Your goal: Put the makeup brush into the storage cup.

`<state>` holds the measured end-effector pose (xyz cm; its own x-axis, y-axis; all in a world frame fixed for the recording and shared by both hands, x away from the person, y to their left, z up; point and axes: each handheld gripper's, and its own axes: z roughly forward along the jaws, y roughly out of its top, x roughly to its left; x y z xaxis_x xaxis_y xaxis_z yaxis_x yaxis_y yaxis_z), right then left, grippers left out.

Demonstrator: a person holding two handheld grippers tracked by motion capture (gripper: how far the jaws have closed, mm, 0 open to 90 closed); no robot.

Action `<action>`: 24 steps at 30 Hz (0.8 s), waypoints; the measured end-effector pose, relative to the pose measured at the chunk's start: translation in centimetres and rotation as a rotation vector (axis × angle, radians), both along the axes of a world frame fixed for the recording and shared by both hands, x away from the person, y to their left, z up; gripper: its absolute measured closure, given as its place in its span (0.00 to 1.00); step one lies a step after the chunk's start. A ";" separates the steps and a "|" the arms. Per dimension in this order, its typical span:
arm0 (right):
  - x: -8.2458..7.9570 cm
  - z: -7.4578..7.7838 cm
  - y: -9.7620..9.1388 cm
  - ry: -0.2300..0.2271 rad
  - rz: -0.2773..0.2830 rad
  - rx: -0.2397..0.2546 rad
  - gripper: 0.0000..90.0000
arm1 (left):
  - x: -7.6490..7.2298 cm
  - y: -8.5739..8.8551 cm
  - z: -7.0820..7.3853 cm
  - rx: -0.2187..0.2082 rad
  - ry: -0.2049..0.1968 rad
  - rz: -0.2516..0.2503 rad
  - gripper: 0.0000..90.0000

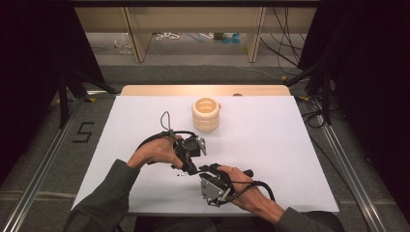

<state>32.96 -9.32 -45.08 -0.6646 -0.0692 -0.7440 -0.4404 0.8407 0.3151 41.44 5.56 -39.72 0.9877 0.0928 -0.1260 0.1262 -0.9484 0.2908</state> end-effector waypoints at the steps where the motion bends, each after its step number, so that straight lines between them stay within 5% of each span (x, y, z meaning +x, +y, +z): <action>1: -0.1 0.0 0.0 0.000 -0.021 0.008 0.83 | 0.0 0.0 0.0 0.002 -0.001 0.000 0.94; 7: -0.1 0.0 -0.1 0.000 -0.012 -0.009 0.86 | -0.2 -0.1 -0.2 -0.008 0.012 0.013 0.94; 15: 0.3 0.2 0.1 -0.030 0.068 -0.064 0.94 | -0.3 -0.3 -0.2 -0.008 0.027 0.012 0.94; 20: 0.0 0.1 -0.2 -0.008 0.018 -0.052 0.95 | 0.0 -0.2 0.0 -0.004 0.012 -0.008 0.93; 21: 0.1 0.1 -0.2 -0.007 0.026 -0.058 0.95 | -0.2 -0.1 0.0 -0.029 0.020 0.033 0.92; 22: 0.2 0.1 -0.2 -0.001 0.039 -0.068 0.95 | 0.1 0.1 0.3 -0.004 0.003 0.006 0.90; 24: 0.2 0.1 -0.3 0.000 0.023 -0.067 0.95 | 0.3 0.6 0.6 -0.027 -0.007 0.035 0.88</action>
<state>33.13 -9.60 -45.00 -0.6623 -0.1342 -0.7372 -0.4601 0.8493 0.2588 41.71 6.12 -39.11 0.9848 0.1242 -0.1218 0.1571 -0.9353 0.3169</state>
